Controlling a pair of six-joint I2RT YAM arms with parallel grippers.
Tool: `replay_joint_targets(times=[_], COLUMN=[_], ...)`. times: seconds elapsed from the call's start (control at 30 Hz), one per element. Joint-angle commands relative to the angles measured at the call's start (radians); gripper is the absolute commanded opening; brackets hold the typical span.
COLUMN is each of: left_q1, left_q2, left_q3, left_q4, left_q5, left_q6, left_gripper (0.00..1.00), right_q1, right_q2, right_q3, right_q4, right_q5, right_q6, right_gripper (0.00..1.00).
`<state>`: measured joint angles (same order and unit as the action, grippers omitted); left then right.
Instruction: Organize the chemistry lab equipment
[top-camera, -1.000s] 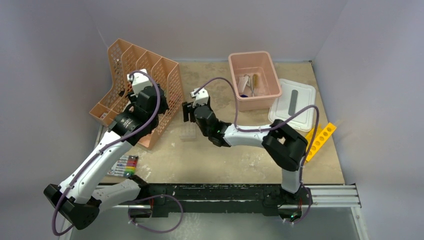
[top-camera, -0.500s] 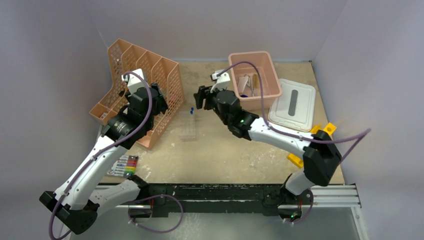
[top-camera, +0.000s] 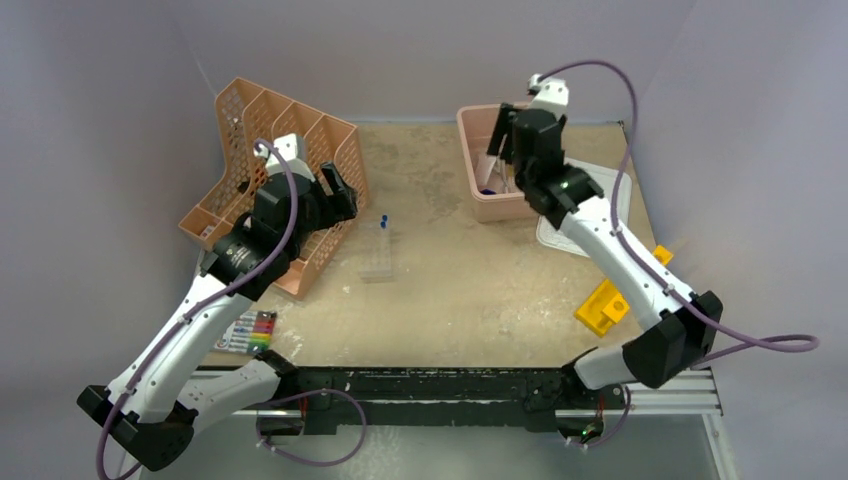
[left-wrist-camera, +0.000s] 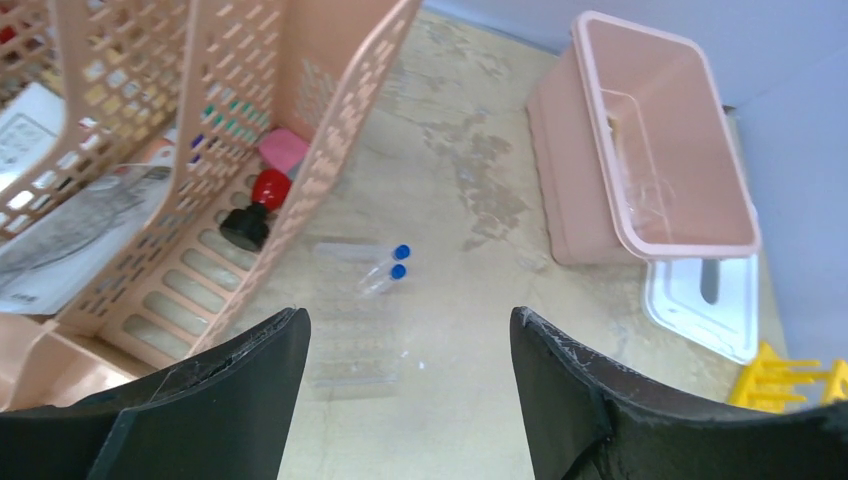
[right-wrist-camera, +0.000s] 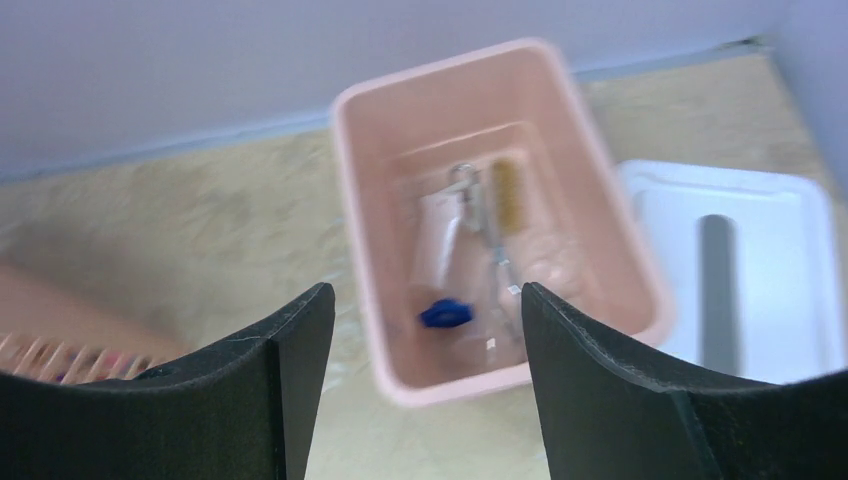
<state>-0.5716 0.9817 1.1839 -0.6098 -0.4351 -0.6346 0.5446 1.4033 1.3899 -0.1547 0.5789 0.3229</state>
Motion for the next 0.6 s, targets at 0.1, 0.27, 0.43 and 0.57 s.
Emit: replay_joint_targets(times=[0.1,0.27,0.43,0.57], left_q1=[0.004,0.004,0.004,0.004], left_q2=[0.000,0.005,0.033,0.083], left_q3=[-0.003,-0.031,-0.018,-0.025], left_q4=[0.071,0.101,0.190,0.274], left_q5=[0.140,0.159,0.259,0.290], left_q6=[0.013,0.014,0.000,-0.022], left_gripper=[0.74,0.74,0.74,0.73], right_q1=[-0.256,-0.399,-0.509,-0.565], right_q2=[0.164,0.311,0.437,0.546], right_q3=[0.333,0.445,0.507,0.524], right_q4=[-0.408,-0.544,-0.573,-0.482], right_q5=[0.044,-0.031,-0.071,-0.156], right_q6=[0.101,0.147,0.122,0.033], right_gripper=[0.68,0.67,0.65,0.66])
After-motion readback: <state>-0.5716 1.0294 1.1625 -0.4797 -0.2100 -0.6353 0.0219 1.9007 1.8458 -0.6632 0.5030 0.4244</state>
